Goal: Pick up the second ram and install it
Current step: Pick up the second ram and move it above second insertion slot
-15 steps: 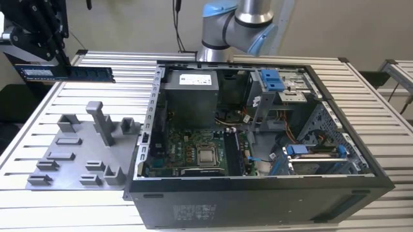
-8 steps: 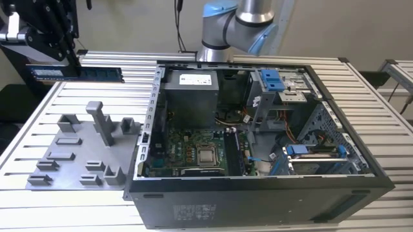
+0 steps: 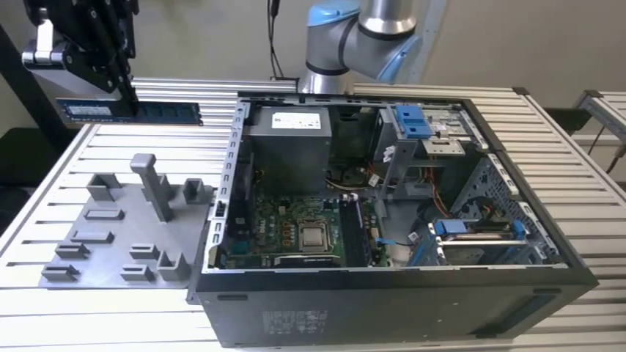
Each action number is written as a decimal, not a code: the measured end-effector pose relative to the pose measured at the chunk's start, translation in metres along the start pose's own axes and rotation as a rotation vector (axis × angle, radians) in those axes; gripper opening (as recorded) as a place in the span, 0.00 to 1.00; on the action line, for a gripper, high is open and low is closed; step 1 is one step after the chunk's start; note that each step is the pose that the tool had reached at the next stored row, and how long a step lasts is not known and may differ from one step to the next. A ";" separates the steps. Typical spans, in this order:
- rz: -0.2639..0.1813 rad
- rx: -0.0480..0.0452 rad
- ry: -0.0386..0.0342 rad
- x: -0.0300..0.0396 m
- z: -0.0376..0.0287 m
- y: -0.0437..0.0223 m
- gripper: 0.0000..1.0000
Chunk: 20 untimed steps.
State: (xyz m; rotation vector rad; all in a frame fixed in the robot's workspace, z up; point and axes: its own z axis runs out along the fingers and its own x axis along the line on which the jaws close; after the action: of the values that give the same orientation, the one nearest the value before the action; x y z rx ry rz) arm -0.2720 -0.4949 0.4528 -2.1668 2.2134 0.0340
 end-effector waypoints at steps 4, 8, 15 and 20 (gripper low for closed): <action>0.000 0.0000 0.0000 -0.0002 0.0001 -0.0068 0.15; 0.000 0.0000 0.0000 -0.0003 0.0002 -0.0127 0.15; 0.000 0.0000 0.0000 -0.0005 0.0003 -0.0213 0.15; 0.000 0.0000 0.0000 -0.0006 0.0004 -0.0270 0.15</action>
State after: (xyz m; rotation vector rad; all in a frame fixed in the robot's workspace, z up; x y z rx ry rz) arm -0.2450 -0.4950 0.4528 -2.1668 2.2135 0.0339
